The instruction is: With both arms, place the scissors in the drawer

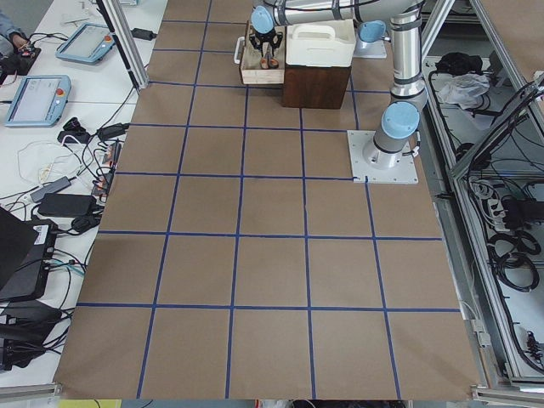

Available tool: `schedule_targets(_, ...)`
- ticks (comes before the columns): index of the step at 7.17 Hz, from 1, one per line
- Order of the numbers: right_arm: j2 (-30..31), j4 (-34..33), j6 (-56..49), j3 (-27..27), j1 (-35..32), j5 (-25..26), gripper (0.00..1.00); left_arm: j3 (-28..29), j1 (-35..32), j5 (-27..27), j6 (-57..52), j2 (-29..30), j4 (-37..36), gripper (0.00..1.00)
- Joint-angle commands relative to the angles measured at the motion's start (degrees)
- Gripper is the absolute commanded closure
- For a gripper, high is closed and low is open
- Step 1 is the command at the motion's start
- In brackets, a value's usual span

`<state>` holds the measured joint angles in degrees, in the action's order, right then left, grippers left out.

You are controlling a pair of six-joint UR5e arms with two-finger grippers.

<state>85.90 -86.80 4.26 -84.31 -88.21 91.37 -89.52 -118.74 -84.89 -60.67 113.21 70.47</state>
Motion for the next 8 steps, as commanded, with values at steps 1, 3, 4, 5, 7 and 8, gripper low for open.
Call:
schedule_targets(1,0.1,0.0,0.4,-0.1,0.0,0.1,0.0,1.5,0.5,0.2,0.8,-1.7,-1.6,0.48)
schedule_targets(3,0.0,0.0,0.4,-0.1,0.0,0.2,0.0,5.5,2.2,-0.1,5.3,-3.6,0.0,0.48)
schedule_targets(4,0.1,0.0,0.4,-0.1,0.0,0.2,0.0,6.7,2.8,-0.1,8.8,-4.7,1.9,0.46)
schedule_targets(5,0.0,0.0,0.4,-0.1,0.0,0.2,0.0,7.0,4.6,0.4,9.5,-6.2,5.3,0.45)
schedule_targets(7,0.1,0.0,0.4,-0.1,0.0,0.2,0.0,7.0,11.5,0.2,14.1,-11.1,13.5,0.43)
schedule_targets(8,0.1,0.0,0.4,-0.1,0.0,0.0,0.0,6.5,14.9,0.1,14.9,-12.9,15.3,0.07)
